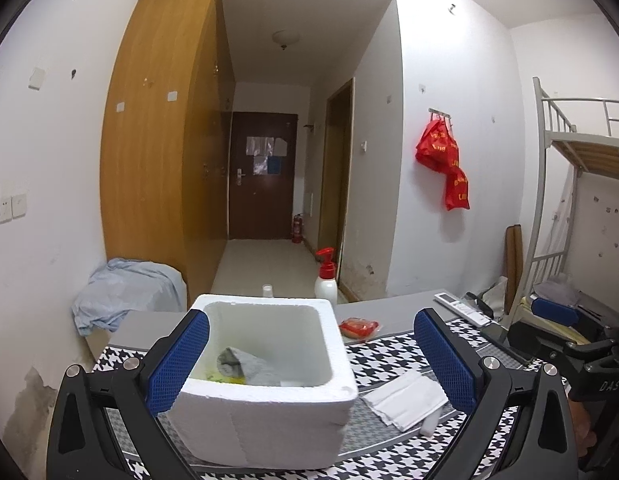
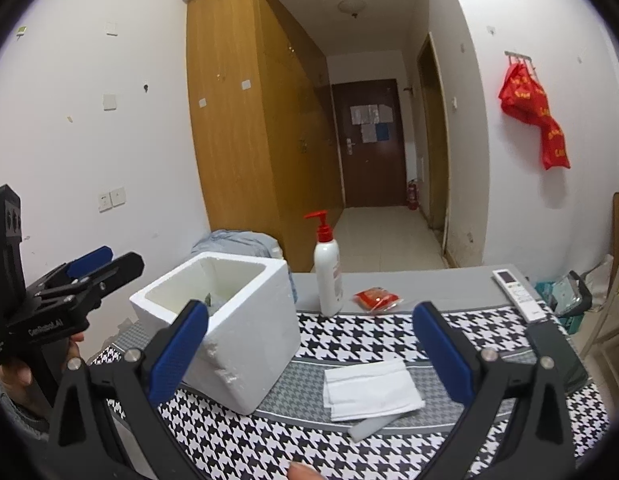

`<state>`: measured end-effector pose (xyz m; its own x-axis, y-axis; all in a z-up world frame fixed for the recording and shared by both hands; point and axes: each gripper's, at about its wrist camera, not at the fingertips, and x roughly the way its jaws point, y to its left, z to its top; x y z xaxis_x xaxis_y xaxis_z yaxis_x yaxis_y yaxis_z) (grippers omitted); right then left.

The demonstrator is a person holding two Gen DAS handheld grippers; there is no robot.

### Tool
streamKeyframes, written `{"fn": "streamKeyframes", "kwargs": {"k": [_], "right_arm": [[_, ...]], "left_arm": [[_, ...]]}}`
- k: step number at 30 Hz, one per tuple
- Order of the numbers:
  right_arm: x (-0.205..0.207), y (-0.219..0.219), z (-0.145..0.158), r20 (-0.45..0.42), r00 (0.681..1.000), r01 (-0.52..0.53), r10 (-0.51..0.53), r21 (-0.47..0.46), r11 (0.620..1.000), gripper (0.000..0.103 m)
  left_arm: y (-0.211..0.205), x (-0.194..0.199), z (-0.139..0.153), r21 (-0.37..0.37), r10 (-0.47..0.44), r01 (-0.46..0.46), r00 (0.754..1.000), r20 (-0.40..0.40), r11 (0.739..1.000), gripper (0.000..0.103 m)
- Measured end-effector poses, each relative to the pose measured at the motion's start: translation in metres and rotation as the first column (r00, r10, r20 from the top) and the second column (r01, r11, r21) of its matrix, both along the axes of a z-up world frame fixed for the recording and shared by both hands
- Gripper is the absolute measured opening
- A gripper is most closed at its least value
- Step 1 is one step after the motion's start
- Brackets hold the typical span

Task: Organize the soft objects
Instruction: 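Withdraw both open grippers from the box and turn toward the towel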

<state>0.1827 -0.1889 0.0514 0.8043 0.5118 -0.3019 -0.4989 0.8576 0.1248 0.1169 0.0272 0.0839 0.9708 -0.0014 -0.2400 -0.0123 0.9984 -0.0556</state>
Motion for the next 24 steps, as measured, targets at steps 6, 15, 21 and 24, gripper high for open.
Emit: {"fn": "streamKeyframes", "kwargs": {"k": [6,15,21,24], "right_arm": [[-0.009,-0.014,-0.003,-0.003,1.000,0.017,-0.017,0.020,1.000,0.103],[-0.024,-0.027,-0.013,-0.002,0.997,0.080,-0.080,0.014,0.997,0.103],[-0.034,-0.034,-0.019,0.019,0.997,0.078,-0.078,-0.001,0.997,0.103],[-0.032,-0.039,-0.023,0.015,0.997,0.080,-0.080,-0.008,0.997,0.103]], "left_arm": [[-0.012,-0.008,-0.001,-0.002,-0.020,0.020,1.000,0.001,1.000,0.102],[-0.024,-0.014,-0.012,-0.011,-0.071,0.070,0.997,-0.009,0.997,0.102],[-0.037,-0.015,-0.021,-0.018,-0.101,0.101,0.995,-0.010,0.995,0.102],[-0.045,-0.012,-0.025,-0.019,-0.121,0.120,0.992,-0.024,0.993,0.102]]}}
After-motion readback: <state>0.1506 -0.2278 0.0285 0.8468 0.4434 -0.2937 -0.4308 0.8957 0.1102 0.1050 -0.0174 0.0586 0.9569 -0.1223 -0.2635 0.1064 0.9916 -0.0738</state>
